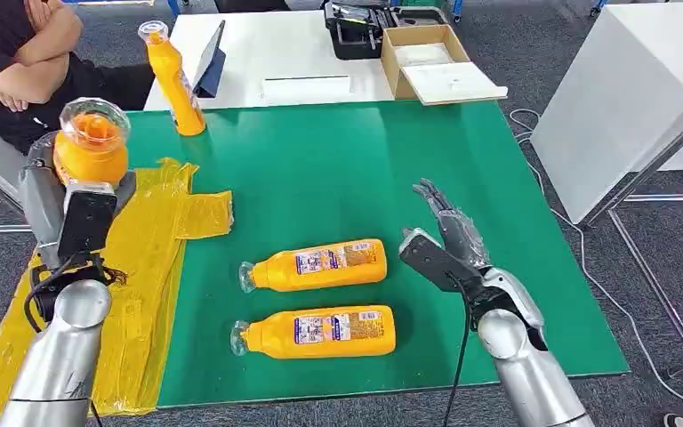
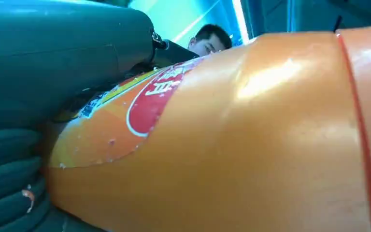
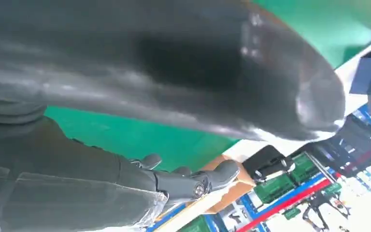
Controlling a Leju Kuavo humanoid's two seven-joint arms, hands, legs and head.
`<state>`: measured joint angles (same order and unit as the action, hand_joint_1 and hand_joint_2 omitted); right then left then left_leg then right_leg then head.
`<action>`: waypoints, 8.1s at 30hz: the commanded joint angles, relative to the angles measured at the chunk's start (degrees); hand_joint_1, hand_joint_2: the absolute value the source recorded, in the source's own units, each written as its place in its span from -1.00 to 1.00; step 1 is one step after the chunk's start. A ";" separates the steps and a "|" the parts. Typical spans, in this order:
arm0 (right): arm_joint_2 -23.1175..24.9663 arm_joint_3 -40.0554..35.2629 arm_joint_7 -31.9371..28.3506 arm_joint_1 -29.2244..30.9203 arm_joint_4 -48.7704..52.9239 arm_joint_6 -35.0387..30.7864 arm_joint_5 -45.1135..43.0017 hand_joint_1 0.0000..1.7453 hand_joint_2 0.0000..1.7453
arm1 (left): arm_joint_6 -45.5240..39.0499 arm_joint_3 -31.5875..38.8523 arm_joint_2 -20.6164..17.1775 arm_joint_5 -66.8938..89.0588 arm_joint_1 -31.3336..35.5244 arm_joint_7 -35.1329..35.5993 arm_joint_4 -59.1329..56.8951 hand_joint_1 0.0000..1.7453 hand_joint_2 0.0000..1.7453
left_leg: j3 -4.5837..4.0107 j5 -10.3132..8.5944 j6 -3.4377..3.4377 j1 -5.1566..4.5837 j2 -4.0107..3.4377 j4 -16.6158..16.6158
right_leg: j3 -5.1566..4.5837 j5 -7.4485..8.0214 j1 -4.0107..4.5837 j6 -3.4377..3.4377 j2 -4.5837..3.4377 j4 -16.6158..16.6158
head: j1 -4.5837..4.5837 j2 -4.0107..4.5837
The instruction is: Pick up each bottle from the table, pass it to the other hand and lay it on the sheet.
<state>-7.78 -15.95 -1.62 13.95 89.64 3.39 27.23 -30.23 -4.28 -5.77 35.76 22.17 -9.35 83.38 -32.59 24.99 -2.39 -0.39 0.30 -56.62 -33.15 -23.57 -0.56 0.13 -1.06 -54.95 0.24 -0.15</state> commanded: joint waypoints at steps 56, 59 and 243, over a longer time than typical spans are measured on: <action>-10.86 -11.49 -10.70 -11.48 14.79 1.56 -13.15 -1.00 -1.00 | 2.89 -5.86 -2.92 6.18 -4.40 3.65 -31.96 -1.00 -1.00 | 0.57 0.12 0.26 0.03 -0.21 0.14 | 0.54 -0.05 0.01 -0.04 -0.03 0.12 | 0.00 0.00; -10.50 -11.88 -10.58 -10.84 14.21 2.14 -13.14 -1.00 -1.00 | 3.81 -4.71 -3.09 5.17 -6.44 3.81 -26.09 -1.00 -1.00 | 0.47 0.09 0.19 0.03 -0.21 0.10 | 0.44 -0.02 0.01 -0.04 -0.10 0.05 | -0.02 0.00; 19.48 -20.35 -7.69 17.85 -36.70 -7.53 -31.42 1.00 1.00 | 10.85 -25.15 6.87 -55.70 -11.26 -4.83 12.27 -1.00 1.00 | 0.09 0.02 0.23 0.05 -0.06 0.02 | 0.08 -0.03 0.02 -0.06 0.05 -0.03 | 0.00 0.00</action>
<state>9.79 -29.47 -11.84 22.67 67.36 -5.75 -7.36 -19.28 -24.59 0.74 -20.76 7.90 -15.28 96.21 -32.60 24.97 -2.31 -0.36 0.31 -56.59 -33.15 -23.58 -0.55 0.11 -1.02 -54.97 0.24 -0.15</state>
